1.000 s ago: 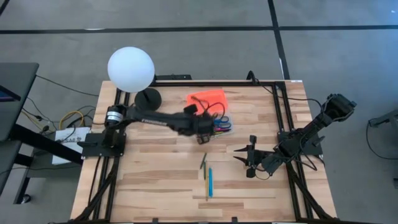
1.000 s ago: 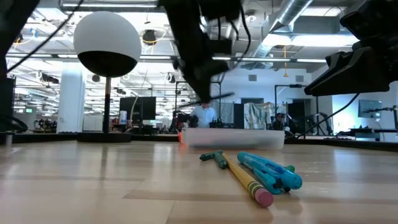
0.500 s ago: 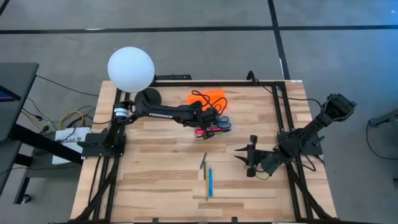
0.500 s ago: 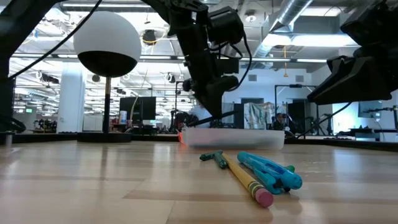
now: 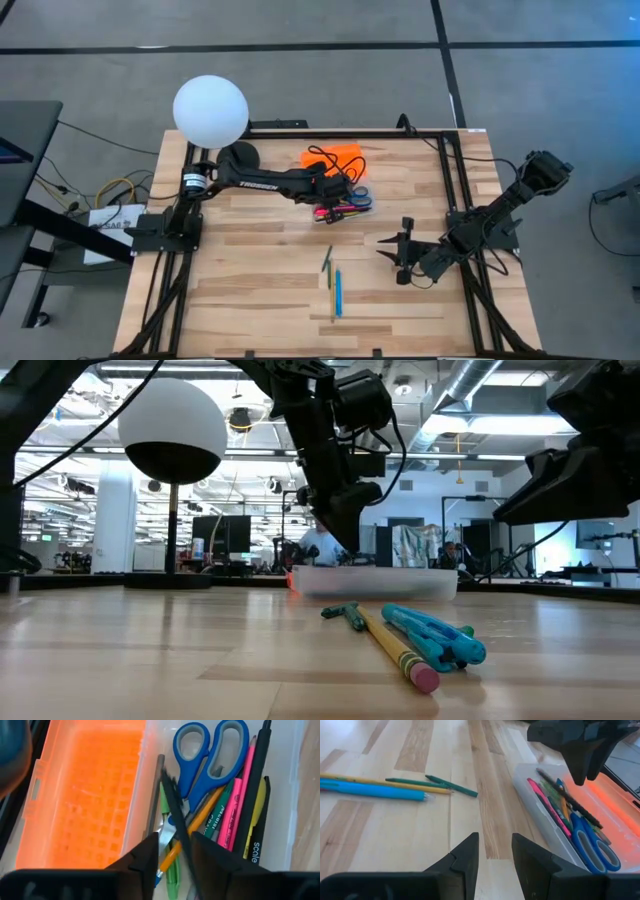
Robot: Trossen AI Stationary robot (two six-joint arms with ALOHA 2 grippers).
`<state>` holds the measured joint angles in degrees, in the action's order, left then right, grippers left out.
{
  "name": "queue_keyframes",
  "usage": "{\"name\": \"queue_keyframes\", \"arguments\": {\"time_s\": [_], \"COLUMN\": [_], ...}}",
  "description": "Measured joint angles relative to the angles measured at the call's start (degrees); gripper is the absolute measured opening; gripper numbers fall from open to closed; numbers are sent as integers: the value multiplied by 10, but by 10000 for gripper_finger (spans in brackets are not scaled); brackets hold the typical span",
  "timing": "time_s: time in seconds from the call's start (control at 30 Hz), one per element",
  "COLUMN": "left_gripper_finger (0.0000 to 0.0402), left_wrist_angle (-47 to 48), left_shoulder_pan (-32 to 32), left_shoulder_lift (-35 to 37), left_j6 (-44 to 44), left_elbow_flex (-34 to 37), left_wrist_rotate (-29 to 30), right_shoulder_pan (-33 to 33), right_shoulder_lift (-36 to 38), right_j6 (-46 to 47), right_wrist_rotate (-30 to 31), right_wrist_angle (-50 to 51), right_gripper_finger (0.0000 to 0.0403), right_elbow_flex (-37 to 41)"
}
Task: Pick & place school supplies into a supply box
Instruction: Put the blue pen into the orange supply box
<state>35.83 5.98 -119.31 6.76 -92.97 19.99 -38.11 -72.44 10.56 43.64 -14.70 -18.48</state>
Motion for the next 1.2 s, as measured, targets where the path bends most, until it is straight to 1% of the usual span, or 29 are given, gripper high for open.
{"name": "queue_keyframes", "arguments": {"time_s": [0.1, 0.2, 0.3, 0.43, 0.5, 0.67, 0.73, 0.8, 0.9, 1.0, 1.07, 1.2], "left_gripper_finger": [139, 155, 159, 153, 149, 142, 142, 142, 142, 142, 142, 142], "left_wrist_angle": [0, 7, 13, 13, 18, 71, 96, 119, 110, 65, 8, -178], "left_shoulder_pan": [-2, -15, -45, -104, -135, -202, -221, -233, -240, -246, -253, -271], "left_shoulder_lift": [1, 9, 21, 42, 51, 64, 67, 79, 118, 173, 215, 306], "left_j6": [-5, -35, -65, -96, -102, -105, -98, -76, -38, -12, -4, -1], "left_elbow_flex": [0, 0, 0, 4, 5, 5, 6, 21, 72, 149, 215, 372], "left_wrist_rotate": [0, -2, -11, -9, 7, 50, 83, 121, 158, 170, 181, 185], "right_shoulder_pan": [0, 0, 0, 0, 0, 0, 0, 3, 4, 4, 4, 12], "right_shoulder_lift": [0, 0, 0, 0, 0, 0, 0, 0, -1, -17, -36, -102], "right_j6": [-1, -3, -5, -23, -36, -76, -81, -81, -80, -79, -85, -129], "right_wrist_rotate": [0, -2, -7, -56, -75, -93, -93, -97, -119, -135, -142, -185], "right_wrist_angle": [-13, -26, -39, -54, -69, -115, -126, -134, -140, -159, -186, -249], "right_gripper_finger": [111, 111, 111, 111, 111, 111, 111, 111, 111, 111, 111, 111], "right_elbow_flex": [0, 0, 0, 0, 0, 0, 0, 0, 0, 0, 0, -9]}}
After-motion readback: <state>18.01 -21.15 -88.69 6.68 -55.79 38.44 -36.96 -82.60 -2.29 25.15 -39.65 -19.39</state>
